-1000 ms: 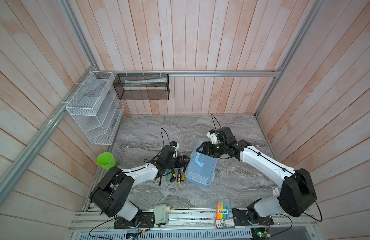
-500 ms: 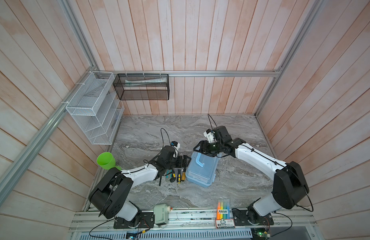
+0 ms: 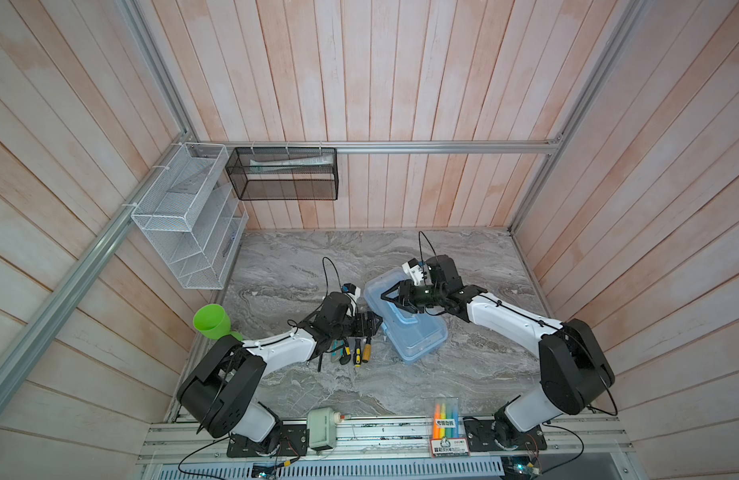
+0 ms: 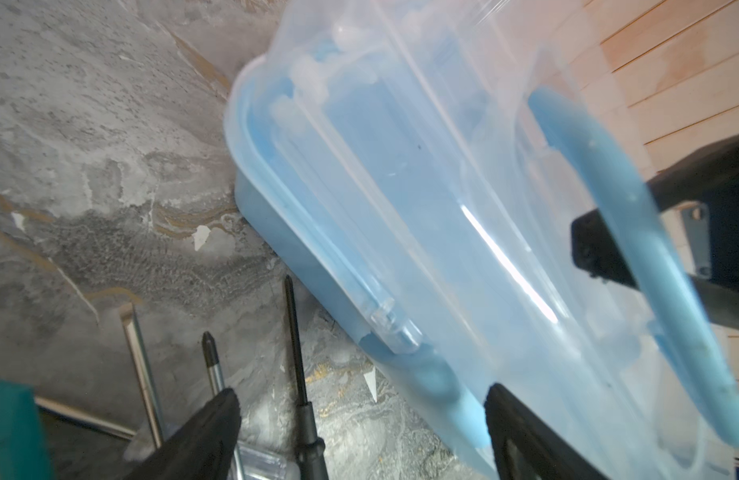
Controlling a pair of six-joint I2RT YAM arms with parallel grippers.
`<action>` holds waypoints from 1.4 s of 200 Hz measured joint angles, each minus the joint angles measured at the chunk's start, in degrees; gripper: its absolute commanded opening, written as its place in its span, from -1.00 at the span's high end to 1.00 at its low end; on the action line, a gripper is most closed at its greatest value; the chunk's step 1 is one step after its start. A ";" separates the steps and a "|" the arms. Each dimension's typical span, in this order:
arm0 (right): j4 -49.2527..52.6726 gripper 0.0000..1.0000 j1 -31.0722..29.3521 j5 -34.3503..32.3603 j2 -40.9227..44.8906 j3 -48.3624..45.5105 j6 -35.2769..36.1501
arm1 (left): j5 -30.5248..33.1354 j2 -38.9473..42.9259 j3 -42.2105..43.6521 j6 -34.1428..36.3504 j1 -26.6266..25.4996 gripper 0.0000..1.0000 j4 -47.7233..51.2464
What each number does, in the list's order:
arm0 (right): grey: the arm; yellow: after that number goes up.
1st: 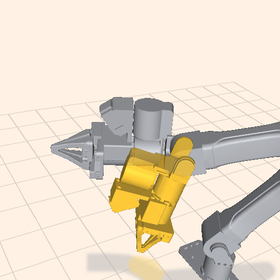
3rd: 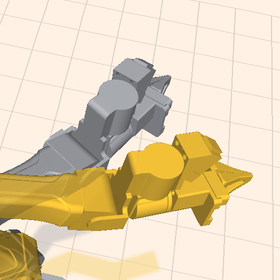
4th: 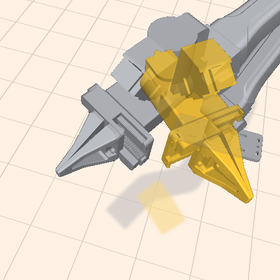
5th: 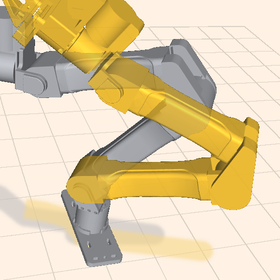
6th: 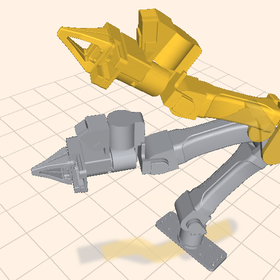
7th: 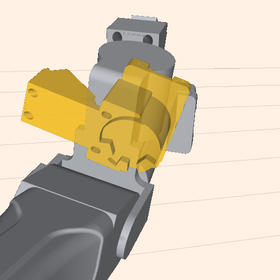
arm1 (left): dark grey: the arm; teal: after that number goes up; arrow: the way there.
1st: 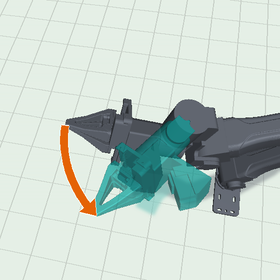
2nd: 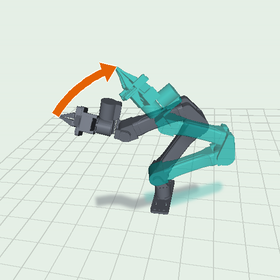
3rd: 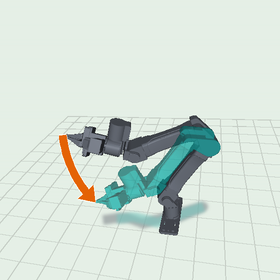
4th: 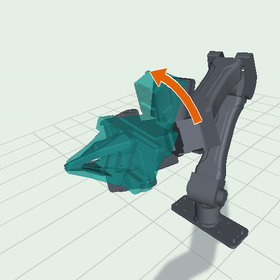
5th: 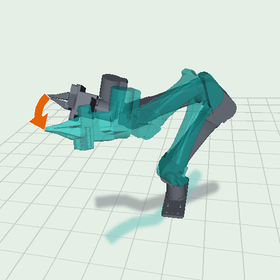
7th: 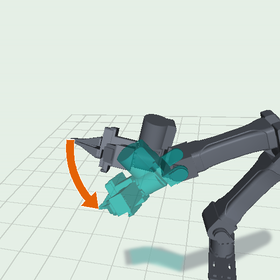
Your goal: Pack the tool kit
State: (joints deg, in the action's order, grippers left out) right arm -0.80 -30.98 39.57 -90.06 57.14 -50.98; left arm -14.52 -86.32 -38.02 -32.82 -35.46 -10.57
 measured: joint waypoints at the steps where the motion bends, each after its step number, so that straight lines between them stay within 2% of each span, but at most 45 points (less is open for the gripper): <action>1: -0.17 0.01 0.02 0.07 0.00 -0.02 -0.07 | 0.00 -0.02 0.00 0.00 -0.02 -0.89 0.04; 49: -7.08 0.10 0.94 3.85 0.79 -1.36 -3.32 | 0.02 -0.63 0.00 0.11 -0.33 -0.89 0.76; 90: -11.26 0.11 4.24 7.04 6.54 -5.60 -5.99 | 0.81 -1.46 -2.62 0.92 -0.50 -0.90 0.74; 127: -8.02 0.06 6.40 5.99 10.10 -6.34 -3.69 | 1.95 -1.60 -3.80 1.62 -0.48 -0.91 0.76; 141: 0.37 0.01 6.29 1.84 10.84 -3.41 1.64 | 2.40 -1.60 -3.82 1.77 -0.24 -0.91 0.94; 163: 15.76 -0.06 3.76 -9.38 10.86 7.23 13.16 | 3.04 -1.60 -3.91 1.75 0.83 -0.91 1.75; 195: 26.47 -0.10 -0.87 -20.61 10.86 17.31 26.77 | 3.34 -1.60 -3.93 1.73 2.69 -0.92 2.38; 238: 35.21 -0.10 -6.49 -31.12 6.36 19.98 37.16 | 4.83 -1.57 -3.91 1.22 3.91 -0.92 3.06; 280: 40.57 -0.04 -9.25 -37.33 0.33 21.75 42.32 | 5.70 -1.57 -3.93 0.48 4.94 -0.92 2.23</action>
State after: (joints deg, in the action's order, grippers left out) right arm 39.77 -40.23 2.24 -89.73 78.89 -8.67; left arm -8.82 -87.90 -41.95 -32.34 -30.52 -8.34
